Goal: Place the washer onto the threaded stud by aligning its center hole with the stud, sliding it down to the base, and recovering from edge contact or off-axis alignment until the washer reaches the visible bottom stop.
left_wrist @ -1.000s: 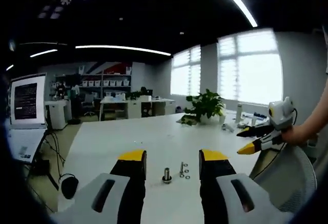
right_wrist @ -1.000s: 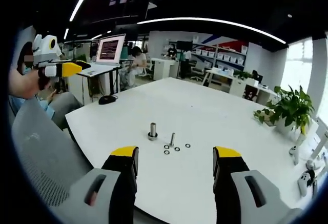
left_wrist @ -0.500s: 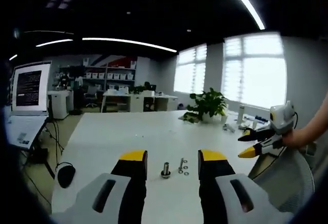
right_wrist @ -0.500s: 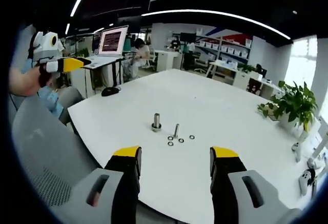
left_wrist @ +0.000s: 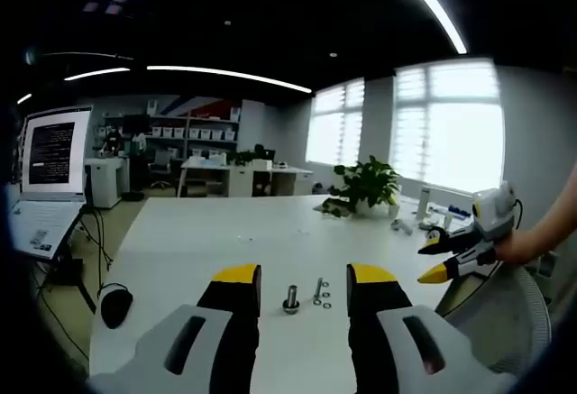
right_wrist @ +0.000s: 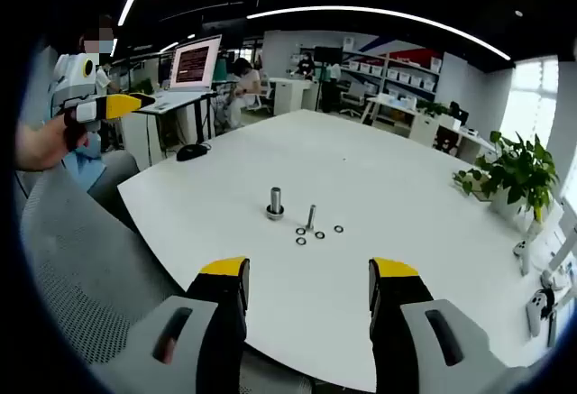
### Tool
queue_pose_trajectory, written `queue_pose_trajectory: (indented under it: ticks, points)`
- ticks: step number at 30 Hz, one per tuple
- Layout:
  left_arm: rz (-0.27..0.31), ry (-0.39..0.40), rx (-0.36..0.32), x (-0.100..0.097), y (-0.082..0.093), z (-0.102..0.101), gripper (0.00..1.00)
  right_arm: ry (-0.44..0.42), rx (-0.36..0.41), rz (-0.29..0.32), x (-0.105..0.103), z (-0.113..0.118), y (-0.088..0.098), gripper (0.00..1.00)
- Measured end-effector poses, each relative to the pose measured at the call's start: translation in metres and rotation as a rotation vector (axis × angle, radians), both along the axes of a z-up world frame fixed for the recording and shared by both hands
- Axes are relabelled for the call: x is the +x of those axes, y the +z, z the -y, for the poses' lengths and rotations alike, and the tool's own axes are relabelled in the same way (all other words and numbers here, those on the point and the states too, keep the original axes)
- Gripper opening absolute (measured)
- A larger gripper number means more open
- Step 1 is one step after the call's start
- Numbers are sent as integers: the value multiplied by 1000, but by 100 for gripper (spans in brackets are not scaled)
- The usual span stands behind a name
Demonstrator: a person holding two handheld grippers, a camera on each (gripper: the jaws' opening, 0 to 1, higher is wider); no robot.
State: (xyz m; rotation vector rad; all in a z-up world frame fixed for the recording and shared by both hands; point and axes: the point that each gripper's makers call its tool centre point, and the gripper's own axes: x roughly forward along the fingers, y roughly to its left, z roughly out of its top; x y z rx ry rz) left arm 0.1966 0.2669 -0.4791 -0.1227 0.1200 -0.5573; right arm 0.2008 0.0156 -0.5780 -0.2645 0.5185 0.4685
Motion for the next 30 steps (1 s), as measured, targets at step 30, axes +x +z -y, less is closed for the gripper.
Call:
queue_pose_trajectory:
  ticks: [30]
  points:
    - [-23, 27, 17, 5, -6, -7, 37, 59, -17, -101, 25, -8, -4, 54]
